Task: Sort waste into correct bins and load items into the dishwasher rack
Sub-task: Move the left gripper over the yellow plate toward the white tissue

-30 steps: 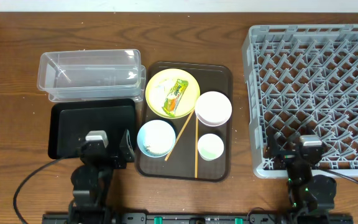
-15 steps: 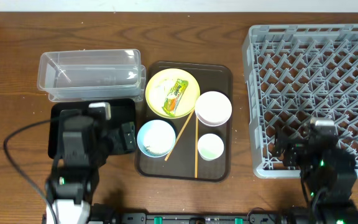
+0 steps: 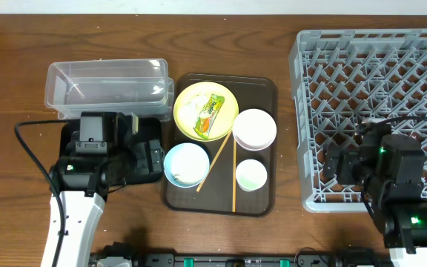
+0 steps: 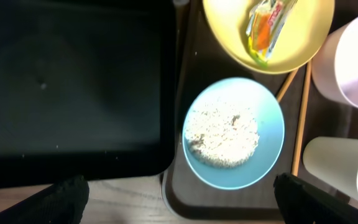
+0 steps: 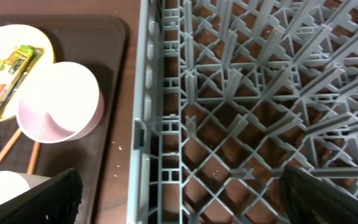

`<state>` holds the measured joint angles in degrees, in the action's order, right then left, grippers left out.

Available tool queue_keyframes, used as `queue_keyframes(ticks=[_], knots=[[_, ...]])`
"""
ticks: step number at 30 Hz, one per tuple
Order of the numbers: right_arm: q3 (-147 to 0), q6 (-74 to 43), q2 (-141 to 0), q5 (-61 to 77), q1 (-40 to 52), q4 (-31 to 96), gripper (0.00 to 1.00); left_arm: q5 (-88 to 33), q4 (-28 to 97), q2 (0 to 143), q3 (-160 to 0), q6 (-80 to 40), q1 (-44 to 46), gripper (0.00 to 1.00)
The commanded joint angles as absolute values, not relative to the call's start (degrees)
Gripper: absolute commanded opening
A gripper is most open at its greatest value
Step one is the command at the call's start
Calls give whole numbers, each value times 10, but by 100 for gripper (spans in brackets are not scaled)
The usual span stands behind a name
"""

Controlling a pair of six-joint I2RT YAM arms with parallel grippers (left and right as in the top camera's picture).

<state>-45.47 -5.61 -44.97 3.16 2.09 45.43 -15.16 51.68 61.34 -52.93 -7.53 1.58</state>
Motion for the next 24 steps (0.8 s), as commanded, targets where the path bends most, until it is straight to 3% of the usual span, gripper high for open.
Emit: queue_keyframes(ticks=[1,9,24], knots=[[-468,-51,-448,46,25,450,99,-161,486,613,-542,-76,14,98],[-468,-53,-448,46,25,448,99,-161,345,621,-542,-6,33,98],[-467,-58,-448,46,25,447,99,-83,77,778,-542,86,175,99]])
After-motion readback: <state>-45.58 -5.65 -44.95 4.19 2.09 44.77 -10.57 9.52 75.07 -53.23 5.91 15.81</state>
